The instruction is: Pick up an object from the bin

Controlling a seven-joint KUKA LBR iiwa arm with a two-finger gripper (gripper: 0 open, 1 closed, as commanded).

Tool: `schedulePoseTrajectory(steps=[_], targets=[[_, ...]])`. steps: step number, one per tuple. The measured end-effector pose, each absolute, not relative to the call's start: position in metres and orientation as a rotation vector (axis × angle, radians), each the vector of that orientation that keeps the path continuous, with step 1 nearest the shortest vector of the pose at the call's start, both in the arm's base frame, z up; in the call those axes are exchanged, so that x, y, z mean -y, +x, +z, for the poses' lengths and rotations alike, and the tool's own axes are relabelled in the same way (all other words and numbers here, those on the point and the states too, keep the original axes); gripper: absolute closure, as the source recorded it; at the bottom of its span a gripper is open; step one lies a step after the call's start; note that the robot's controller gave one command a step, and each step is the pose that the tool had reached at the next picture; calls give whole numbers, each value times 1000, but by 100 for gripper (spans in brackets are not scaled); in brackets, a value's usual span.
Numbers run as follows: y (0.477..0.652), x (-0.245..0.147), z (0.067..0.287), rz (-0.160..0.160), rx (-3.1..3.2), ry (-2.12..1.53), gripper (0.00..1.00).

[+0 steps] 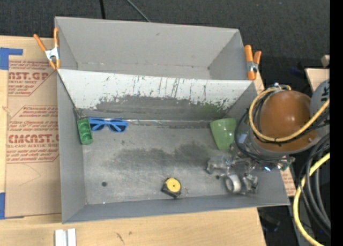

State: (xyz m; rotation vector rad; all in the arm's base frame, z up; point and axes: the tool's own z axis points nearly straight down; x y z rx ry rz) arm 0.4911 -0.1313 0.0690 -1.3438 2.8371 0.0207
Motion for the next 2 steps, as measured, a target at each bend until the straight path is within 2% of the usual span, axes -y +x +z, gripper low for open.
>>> schedulePoseTrajectory(steps=[1,2], targets=[[492,136,70,4,-2836,-1348,100],[502,111,205,-5,-2821,-1365,100]])
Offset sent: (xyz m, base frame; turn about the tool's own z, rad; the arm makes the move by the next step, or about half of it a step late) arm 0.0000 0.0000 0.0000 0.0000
